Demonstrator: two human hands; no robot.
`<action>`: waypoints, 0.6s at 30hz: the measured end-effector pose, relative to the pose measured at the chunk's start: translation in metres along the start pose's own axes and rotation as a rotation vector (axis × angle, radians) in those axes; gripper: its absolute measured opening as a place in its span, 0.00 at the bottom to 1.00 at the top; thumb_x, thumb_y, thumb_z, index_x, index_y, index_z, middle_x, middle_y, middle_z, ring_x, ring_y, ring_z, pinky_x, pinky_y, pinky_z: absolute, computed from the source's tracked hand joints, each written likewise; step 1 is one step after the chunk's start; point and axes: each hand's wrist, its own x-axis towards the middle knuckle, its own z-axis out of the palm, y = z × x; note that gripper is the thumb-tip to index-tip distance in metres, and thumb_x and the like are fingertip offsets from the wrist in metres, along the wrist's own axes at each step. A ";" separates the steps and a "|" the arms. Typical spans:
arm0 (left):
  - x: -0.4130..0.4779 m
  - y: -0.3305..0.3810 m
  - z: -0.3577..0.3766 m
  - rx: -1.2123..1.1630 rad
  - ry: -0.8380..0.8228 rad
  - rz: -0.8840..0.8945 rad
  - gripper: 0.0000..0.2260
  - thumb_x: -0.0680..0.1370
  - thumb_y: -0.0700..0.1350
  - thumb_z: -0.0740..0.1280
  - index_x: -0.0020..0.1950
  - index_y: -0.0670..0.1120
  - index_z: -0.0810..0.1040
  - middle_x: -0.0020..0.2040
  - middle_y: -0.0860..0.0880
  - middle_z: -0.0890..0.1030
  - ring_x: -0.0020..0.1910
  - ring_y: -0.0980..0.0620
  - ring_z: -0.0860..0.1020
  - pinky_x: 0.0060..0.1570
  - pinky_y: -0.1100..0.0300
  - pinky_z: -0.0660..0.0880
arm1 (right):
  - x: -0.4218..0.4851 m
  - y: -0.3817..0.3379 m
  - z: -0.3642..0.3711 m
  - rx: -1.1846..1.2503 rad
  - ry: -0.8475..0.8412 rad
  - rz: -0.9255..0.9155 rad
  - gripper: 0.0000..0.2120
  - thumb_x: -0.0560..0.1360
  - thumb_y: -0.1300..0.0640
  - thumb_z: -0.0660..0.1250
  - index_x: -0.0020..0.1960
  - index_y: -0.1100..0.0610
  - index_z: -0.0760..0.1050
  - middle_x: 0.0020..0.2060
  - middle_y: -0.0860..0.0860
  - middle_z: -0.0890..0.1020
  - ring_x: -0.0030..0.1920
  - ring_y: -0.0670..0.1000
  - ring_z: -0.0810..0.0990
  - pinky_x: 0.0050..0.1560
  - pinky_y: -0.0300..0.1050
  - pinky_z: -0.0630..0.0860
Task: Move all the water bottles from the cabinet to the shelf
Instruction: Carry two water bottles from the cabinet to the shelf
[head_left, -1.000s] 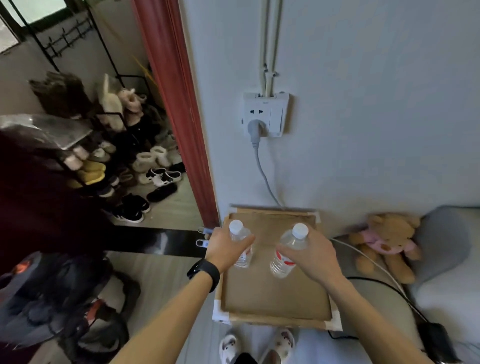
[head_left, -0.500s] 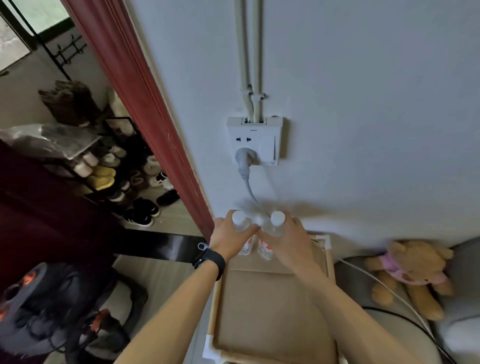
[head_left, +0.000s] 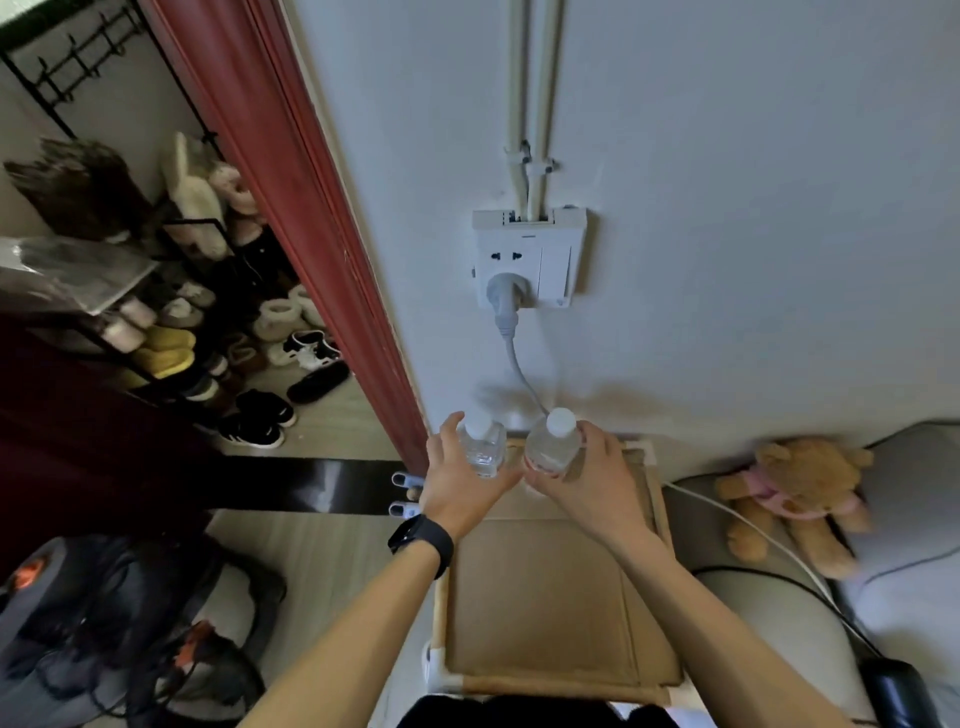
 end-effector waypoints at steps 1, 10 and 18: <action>-0.001 0.003 0.004 0.025 0.043 -0.025 0.44 0.61 0.71 0.73 0.69 0.61 0.55 0.64 0.56 0.63 0.56 0.55 0.70 0.48 0.58 0.70 | 0.001 0.001 -0.001 -0.033 -0.009 0.004 0.44 0.62 0.29 0.72 0.70 0.50 0.65 0.64 0.52 0.73 0.62 0.54 0.74 0.53 0.48 0.74; 0.027 0.011 -0.024 0.062 -0.117 0.059 0.29 0.68 0.52 0.77 0.66 0.55 0.69 0.56 0.56 0.75 0.54 0.53 0.76 0.52 0.58 0.74 | 0.019 0.000 -0.016 -0.071 -0.193 -0.085 0.37 0.67 0.39 0.74 0.70 0.52 0.66 0.62 0.52 0.76 0.59 0.54 0.76 0.50 0.46 0.71; 0.039 0.007 -0.051 0.134 -0.231 0.114 0.41 0.66 0.46 0.79 0.75 0.55 0.64 0.66 0.51 0.74 0.64 0.50 0.74 0.64 0.52 0.72 | 0.024 0.002 -0.025 -0.070 -0.258 -0.087 0.47 0.63 0.37 0.76 0.75 0.49 0.61 0.66 0.52 0.73 0.63 0.55 0.75 0.59 0.50 0.74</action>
